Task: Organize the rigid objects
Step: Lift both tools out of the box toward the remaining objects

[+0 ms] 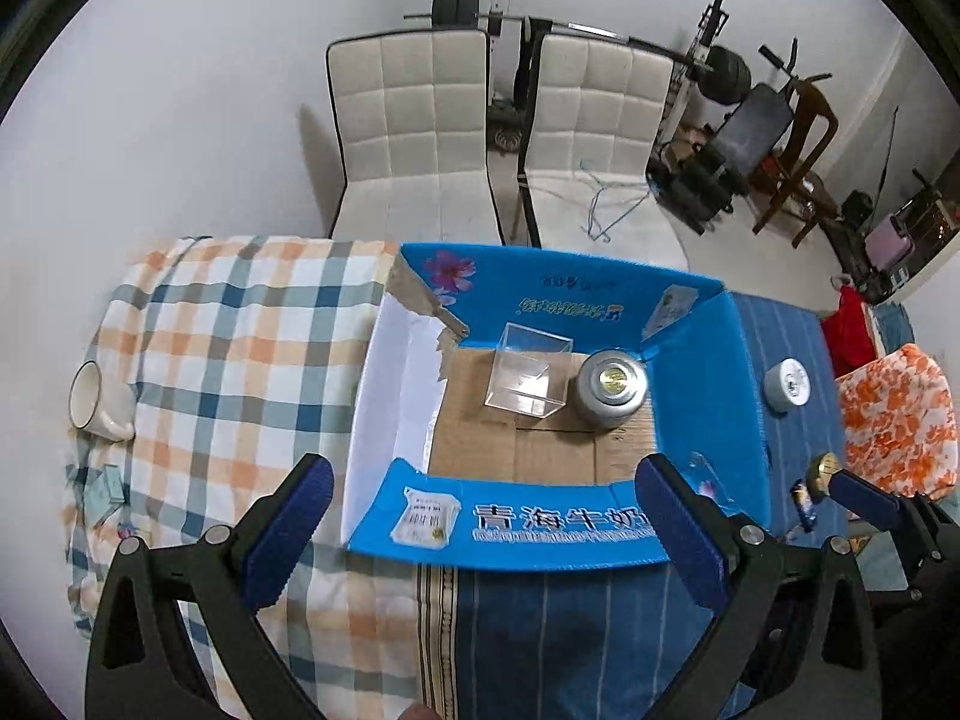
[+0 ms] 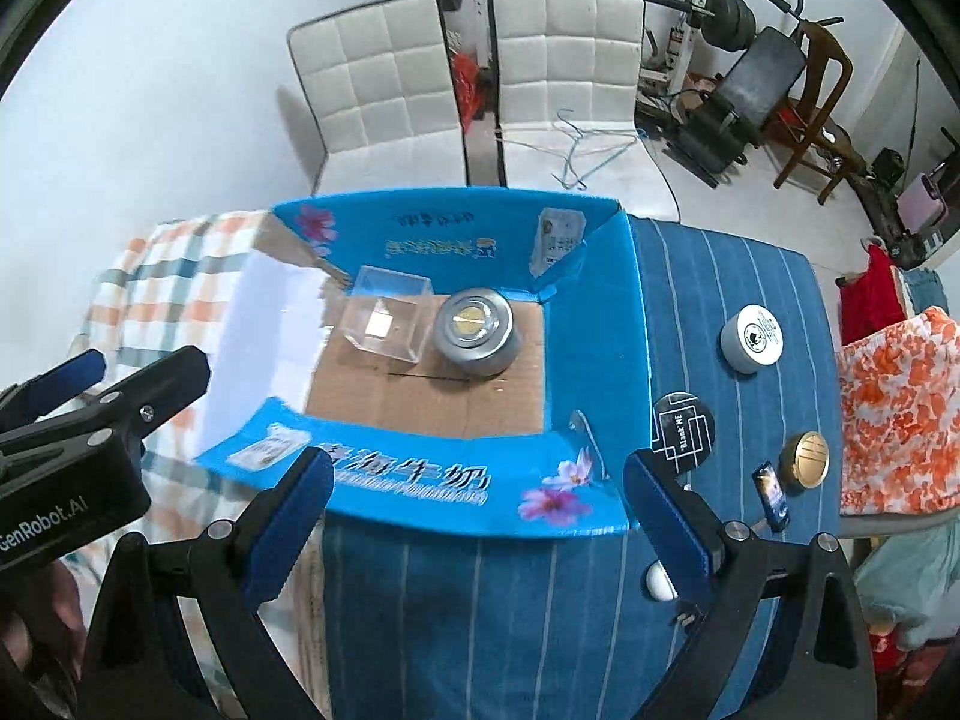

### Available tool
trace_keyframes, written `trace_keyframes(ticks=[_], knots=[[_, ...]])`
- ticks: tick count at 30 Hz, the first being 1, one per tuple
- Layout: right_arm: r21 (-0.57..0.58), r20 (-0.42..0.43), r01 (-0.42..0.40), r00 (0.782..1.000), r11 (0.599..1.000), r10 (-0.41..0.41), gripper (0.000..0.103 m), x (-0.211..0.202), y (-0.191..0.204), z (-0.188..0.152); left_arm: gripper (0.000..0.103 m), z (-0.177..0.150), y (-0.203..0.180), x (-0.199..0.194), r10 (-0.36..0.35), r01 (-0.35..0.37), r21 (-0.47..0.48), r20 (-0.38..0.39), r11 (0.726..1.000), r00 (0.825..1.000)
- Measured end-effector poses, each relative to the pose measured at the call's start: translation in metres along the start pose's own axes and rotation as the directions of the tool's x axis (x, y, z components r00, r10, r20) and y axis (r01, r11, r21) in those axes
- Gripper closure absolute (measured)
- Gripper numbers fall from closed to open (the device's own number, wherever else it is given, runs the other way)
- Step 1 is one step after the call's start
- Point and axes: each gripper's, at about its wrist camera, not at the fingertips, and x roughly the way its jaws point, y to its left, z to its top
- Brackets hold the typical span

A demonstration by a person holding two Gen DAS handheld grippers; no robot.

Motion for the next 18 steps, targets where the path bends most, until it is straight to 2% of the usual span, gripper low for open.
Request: trace_keyframes(ticks=[4, 11, 15, 18], knots=[[-0.010, 0.043, -0.020, 0.999, 1.000, 0.020, 0.004, -0.032, -0.001, -0.006, 0.000, -0.007, -0.005, -0.025, 0.010, -0.010, 0.004, 0.035, 1.000, 0.999], [-0.003, 0.058, -0.071, 0.996, 0.997, 0.071, 0.004, -0.061, -0.016, -0.017, 0.000, -0.015, -0.021, -0.051, 0.005, -0.005, 0.000, 0.070, 1.000, 0.998], [0.054, 0.068, -0.065, 0.996, 0.996, 0.061, 0.004, -0.070, -0.054, -0.029, 0.000, -0.015, -0.052, -0.052, -0.028, 0.026, 0.029, 0.065, 0.999, 0.998], [0.135, 0.059, -0.027, 0.998, 0.990, 0.019, 0.004, -0.070, -0.103, -0.040, 0.000, -0.012, -0.093, -0.041, -0.085, 0.082, 0.074, 0.037, 0.994, 0.996]])
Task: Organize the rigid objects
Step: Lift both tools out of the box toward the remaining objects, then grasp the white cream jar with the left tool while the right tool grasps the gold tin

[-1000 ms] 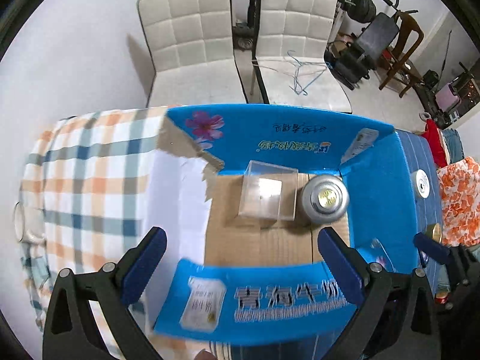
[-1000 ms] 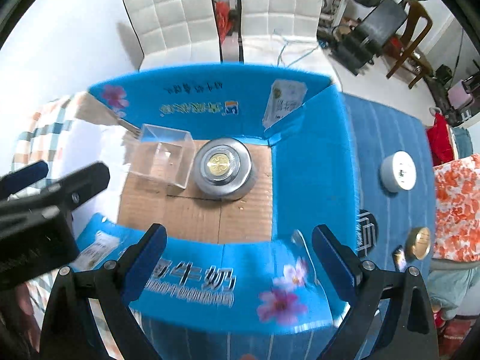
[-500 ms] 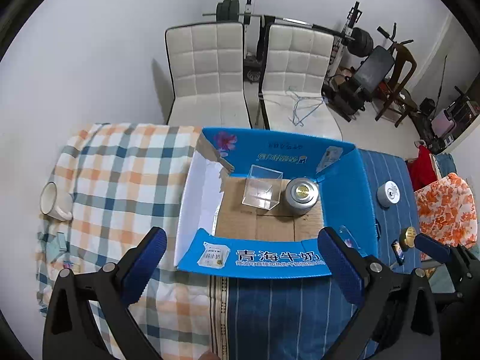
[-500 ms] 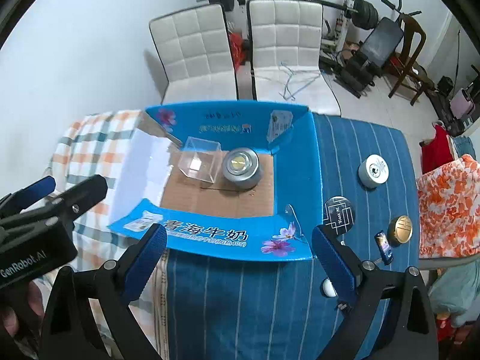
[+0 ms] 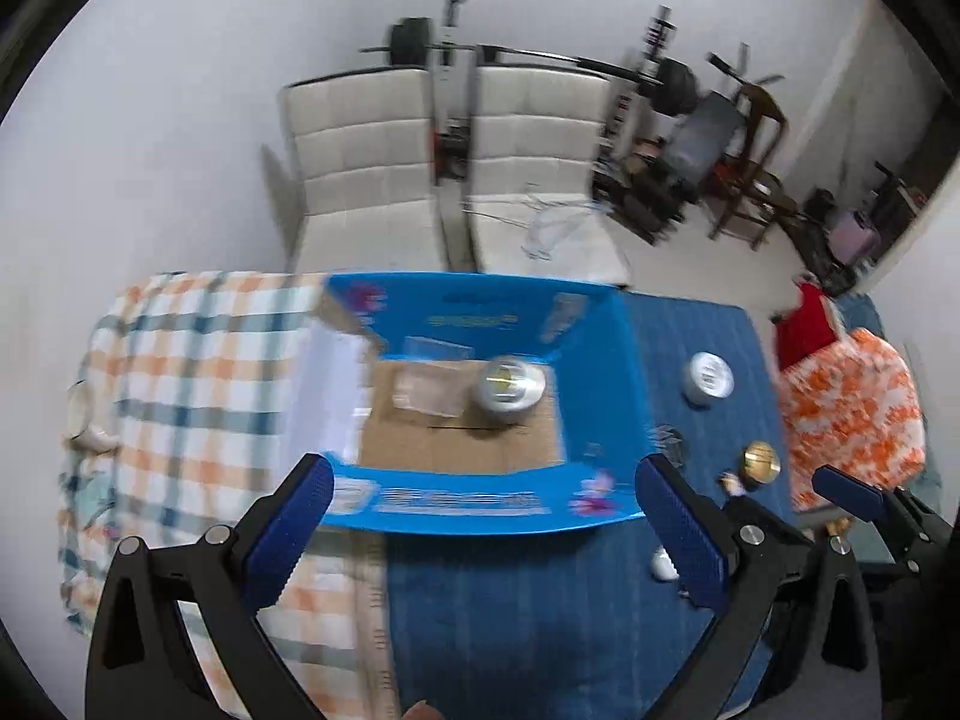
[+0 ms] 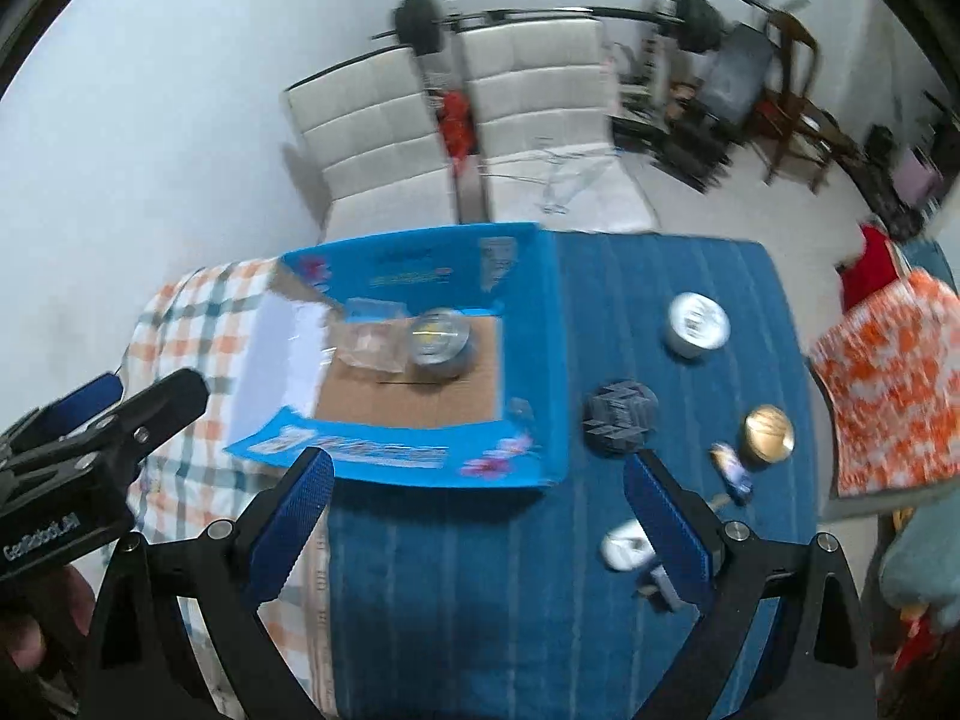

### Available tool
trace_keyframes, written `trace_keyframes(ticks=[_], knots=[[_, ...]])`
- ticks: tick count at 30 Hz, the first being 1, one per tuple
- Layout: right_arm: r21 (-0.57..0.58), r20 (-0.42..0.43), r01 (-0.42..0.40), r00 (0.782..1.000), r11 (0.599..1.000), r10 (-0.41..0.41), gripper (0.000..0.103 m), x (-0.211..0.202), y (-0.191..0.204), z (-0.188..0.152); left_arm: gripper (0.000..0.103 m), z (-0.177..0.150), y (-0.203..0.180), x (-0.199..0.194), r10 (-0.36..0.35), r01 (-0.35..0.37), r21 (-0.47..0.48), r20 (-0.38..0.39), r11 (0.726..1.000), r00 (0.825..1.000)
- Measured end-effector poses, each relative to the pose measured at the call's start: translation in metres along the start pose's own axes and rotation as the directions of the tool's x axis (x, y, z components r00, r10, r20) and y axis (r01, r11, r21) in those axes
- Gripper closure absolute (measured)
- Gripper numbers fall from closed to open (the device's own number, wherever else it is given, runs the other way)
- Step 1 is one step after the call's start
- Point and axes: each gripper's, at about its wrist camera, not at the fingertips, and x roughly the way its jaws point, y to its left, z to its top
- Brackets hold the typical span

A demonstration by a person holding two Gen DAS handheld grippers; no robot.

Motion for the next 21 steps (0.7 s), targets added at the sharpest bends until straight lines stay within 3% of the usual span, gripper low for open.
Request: trace_keyframes(ticks=[6, 11, 15, 21], knots=[[0.196, -0.041, 0.126, 0.992, 0.972, -0.120, 0.004, 0.013, -0.122, -0.011, 0.000, 0.013, -0.091, 0.056, -0.104, 0.113, 0.095, -0.093, 0.989, 0.990], [0.310, -0.125, 0.241, 0.969, 0.920, -0.212, 0.004, 0.059, -0.226, -0.016, 0.000, 0.026, -0.161, 0.112, -0.119, 0.149, 0.166, -0.177, 0.975, 0.977], [0.393, -0.218, 0.256, 0.959, 0.883, -0.181, 0.004, 0.121, -0.291, -0.021, 0.000, 0.038, -0.206, 0.171, -0.105, 0.163, 0.206, -0.265, 0.965, 0.958], [0.413, -0.324, 0.265, 0.937, 0.871, -0.132, 0.004, 0.208, -0.322, -0.028, 0.000, 0.045, -0.247, 0.270, -0.029, 0.129, 0.235, -0.387, 0.963, 0.922]])
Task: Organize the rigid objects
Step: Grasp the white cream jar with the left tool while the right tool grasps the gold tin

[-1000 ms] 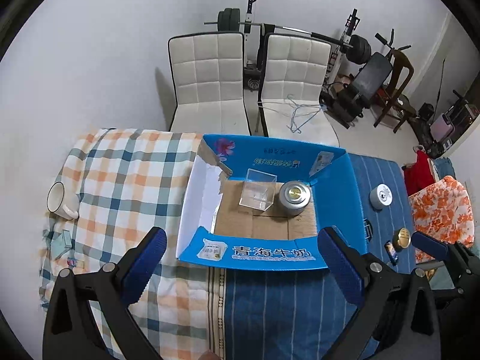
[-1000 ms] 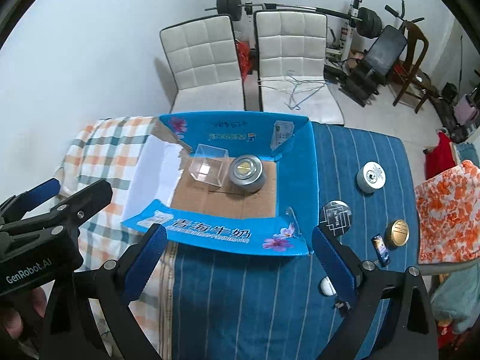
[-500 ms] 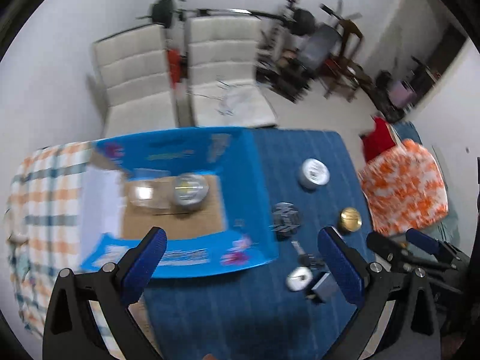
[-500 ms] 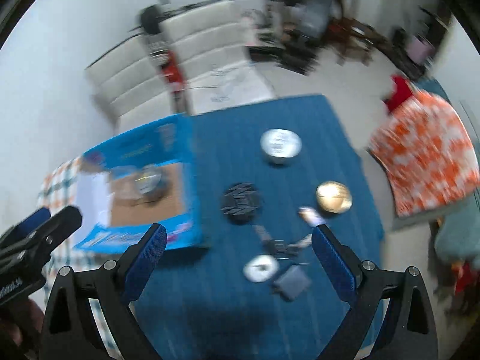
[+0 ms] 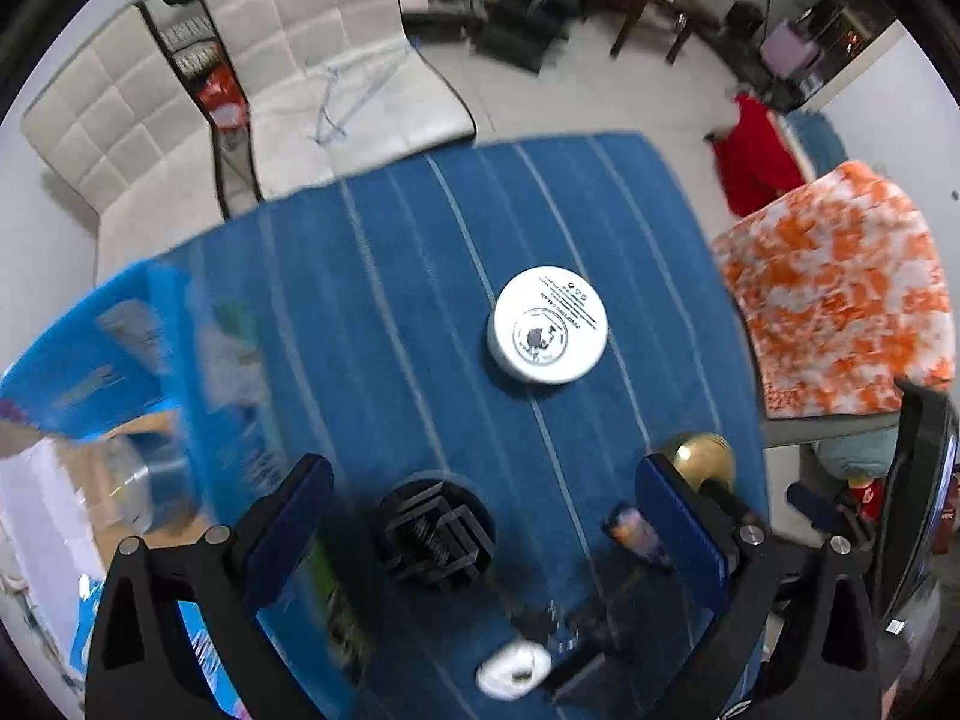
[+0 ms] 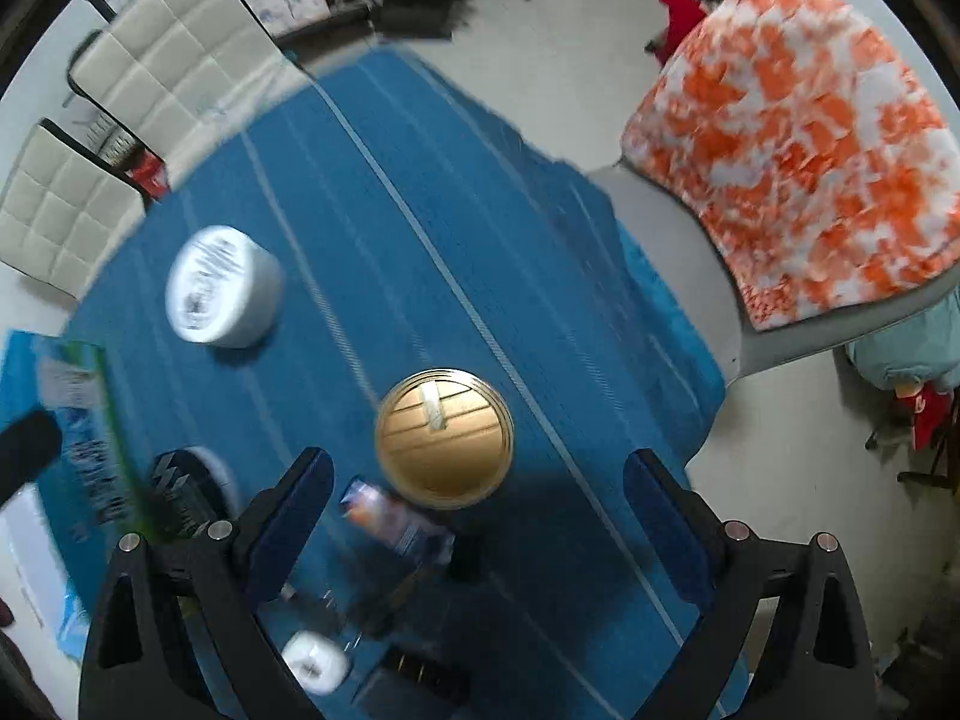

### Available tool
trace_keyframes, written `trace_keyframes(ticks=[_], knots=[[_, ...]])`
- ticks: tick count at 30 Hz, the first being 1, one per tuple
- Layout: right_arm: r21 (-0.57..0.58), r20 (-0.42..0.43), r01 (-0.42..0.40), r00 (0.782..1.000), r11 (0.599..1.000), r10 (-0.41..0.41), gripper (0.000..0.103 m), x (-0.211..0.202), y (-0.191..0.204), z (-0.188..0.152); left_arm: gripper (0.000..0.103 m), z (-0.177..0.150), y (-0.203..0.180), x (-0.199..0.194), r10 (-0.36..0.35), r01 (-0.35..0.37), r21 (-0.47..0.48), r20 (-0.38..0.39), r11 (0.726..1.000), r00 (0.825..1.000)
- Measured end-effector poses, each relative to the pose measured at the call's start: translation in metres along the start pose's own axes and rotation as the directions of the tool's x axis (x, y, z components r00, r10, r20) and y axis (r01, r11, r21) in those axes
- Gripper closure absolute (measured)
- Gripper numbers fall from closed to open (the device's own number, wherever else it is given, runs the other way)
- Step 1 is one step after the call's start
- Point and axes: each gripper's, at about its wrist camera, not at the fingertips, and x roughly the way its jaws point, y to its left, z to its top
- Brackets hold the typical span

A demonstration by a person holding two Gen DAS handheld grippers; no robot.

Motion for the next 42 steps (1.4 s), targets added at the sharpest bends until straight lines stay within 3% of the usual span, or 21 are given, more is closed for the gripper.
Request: trace_keyframes(ticks=[5, 6, 8, 17, 18, 19, 25, 35, 42], knots=[[0.011, -0.071, -0.017, 0.997, 1.000, 0.017, 0.018, 0.046, 0.003, 0.000, 0.000, 0.018, -0.012, 0.036, 0.031, -0.029, 0.050, -0.050, 0.998, 0.998], [0.005, -0.042, 0.000, 0.999, 1.000, 0.000, 0.019, 0.045, 0.005, -0.001, 0.000, 0.021, -0.015, 0.040, 0.035, -0.032, 0.061, -0.054, 0.998, 0.998], [-0.006, -0.016, 0.013, 1.000, 1.000, -0.013, 0.035, 0.042, 0.011, -0.002, 0.000, 0.025, -0.019, 0.048, 0.032, -0.027, 0.072, -0.069, 0.997, 0.997], [-0.018, -0.021, 0.050, 0.999, 0.999, -0.050, 0.036, 0.040, 0.010, 0.011, 0.001, 0.049, -0.038, 0.088, 0.040, -0.025, 0.118, -0.125, 0.993, 0.991], [-0.014, -0.021, 0.054, 0.998, 0.998, -0.054, 0.036, 0.040, 0.009, 0.013, 0.010, 0.051, -0.038, 0.091, 0.044, -0.030, 0.116, -0.114, 0.993, 0.993], [-0.014, -0.022, 0.061, 0.998, 0.998, -0.061, 0.036, 0.041, 0.006, 0.015, 0.033, 0.052, -0.038, 0.092, 0.037, -0.025, 0.112, -0.105, 0.993, 0.994], [-0.059, -0.020, 0.094, 0.995, 0.994, -0.095, 0.036, 0.038, 0.009, 0.017, 0.037, 0.051, -0.034, 0.092, 0.003, 0.004, 0.088, -0.079, 0.996, 0.997], [-0.084, 0.061, 0.044, 0.997, 0.996, -0.039, 0.036, -0.021, 0.020, 0.007, 0.037, 0.027, -0.024, 0.033, -0.084, 0.083, 0.048, 0.038, 0.995, 0.996], [-0.124, 0.137, -0.042, 0.989, 0.991, 0.059, 0.036, -0.088, 0.040, -0.024, 0.037, -0.018, 0.002, -0.057, -0.158, 0.160, 0.006, 0.186, 0.987, 0.970]])
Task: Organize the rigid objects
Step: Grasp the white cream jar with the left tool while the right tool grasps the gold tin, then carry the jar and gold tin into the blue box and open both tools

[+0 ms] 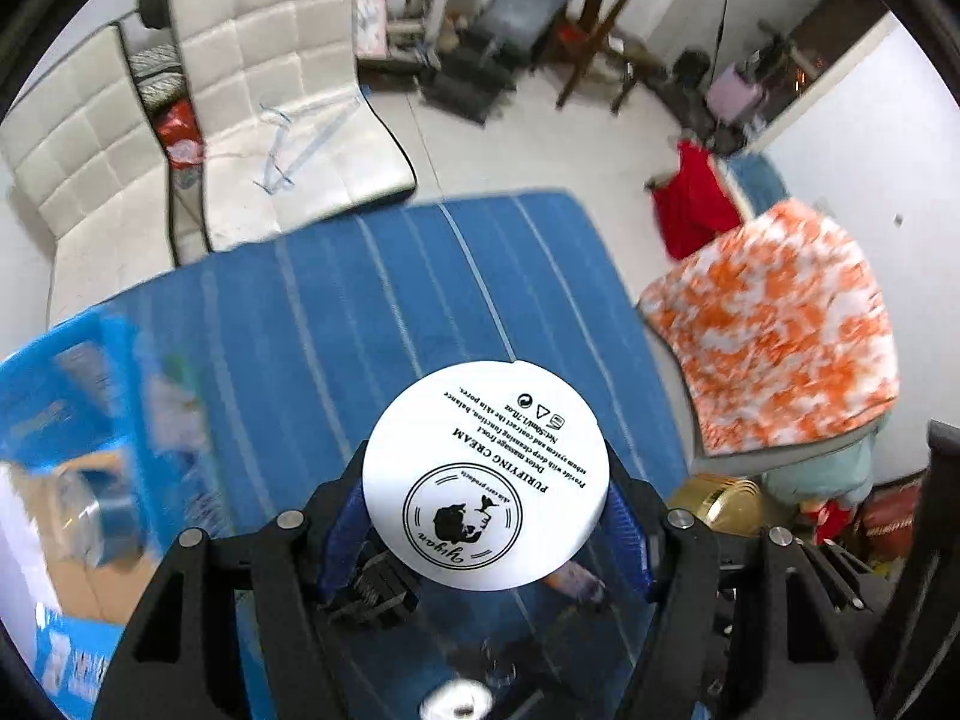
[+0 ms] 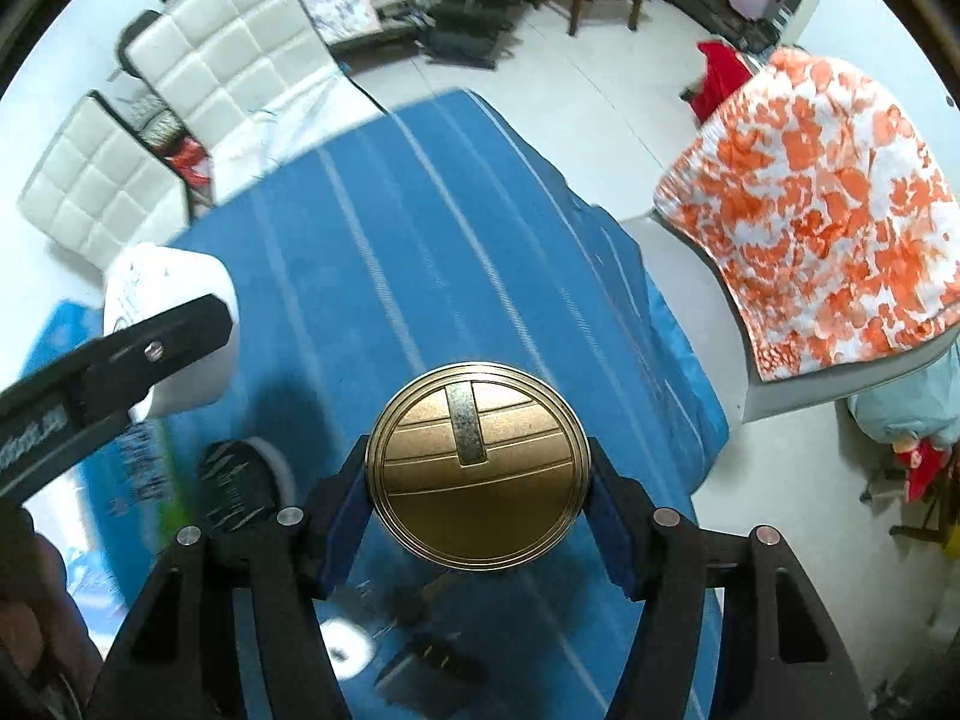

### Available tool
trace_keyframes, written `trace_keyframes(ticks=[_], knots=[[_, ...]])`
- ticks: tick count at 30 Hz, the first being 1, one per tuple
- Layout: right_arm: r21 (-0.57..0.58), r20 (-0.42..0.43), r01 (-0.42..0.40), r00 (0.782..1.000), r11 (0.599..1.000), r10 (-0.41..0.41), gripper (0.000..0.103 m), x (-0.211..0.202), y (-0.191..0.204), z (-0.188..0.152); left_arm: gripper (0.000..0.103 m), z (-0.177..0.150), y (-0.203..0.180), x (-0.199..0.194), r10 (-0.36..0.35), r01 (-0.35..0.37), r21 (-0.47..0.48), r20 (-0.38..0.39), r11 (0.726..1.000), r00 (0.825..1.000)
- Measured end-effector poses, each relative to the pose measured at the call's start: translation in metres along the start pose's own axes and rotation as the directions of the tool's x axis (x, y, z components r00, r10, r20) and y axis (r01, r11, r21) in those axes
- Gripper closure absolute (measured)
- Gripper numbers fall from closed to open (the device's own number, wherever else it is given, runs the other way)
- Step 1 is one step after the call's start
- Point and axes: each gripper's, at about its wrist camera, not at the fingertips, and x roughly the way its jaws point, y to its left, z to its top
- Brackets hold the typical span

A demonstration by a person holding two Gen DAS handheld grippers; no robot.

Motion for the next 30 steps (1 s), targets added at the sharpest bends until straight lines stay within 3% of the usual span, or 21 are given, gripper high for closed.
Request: trace_keyframes(ticks=[4, 8, 14, 19, 23, 30], knots=[[-0.044, 0.048, -0.053, 0.997, 0.998, 0.055, 0.036, -0.041, 0.032, -0.013, 0.037, -0.020, 0.027, -0.052, -0.021, 0.023, -0.047, 0.051, 0.999, 0.998], [-0.127, 0.083, -0.088, 0.992, 0.988, 0.099, 0.036, -0.071, 0.082, -0.024, 0.037, -0.043, 0.063, -0.098, 0.025, -0.019, -0.070, 0.088, 0.997, 0.996], [-0.253, 0.086, -0.129, 0.984, 0.959, 0.155, 0.036, -0.089, 0.170, -0.040, 0.037, -0.081, 0.135, -0.144, 0.095, -0.070, -0.193, 0.123, 0.979, 0.988], [-0.320, 0.036, -0.143, 0.986, 0.937, 0.163, 0.036, -0.068, 0.243, -0.055, 0.037, -0.109, 0.194, -0.168, 0.170, -0.126, -0.282, 0.139, 0.951, 0.976], [-0.359, -0.006, -0.125, 0.991, 0.925, 0.132, 0.036, -0.037, 0.294, -0.060, 0.037, -0.121, 0.244, -0.170, 0.249, -0.192, -0.357, 0.123, 0.914, 0.960], [-0.434, -0.011, -0.006, 1.000, 0.901, 0.001, 0.036, 0.018, 0.351, -0.055, 0.037, -0.112, 0.319, -0.130, 0.400, -0.373, -0.363, -0.001, 0.854, 0.916]])
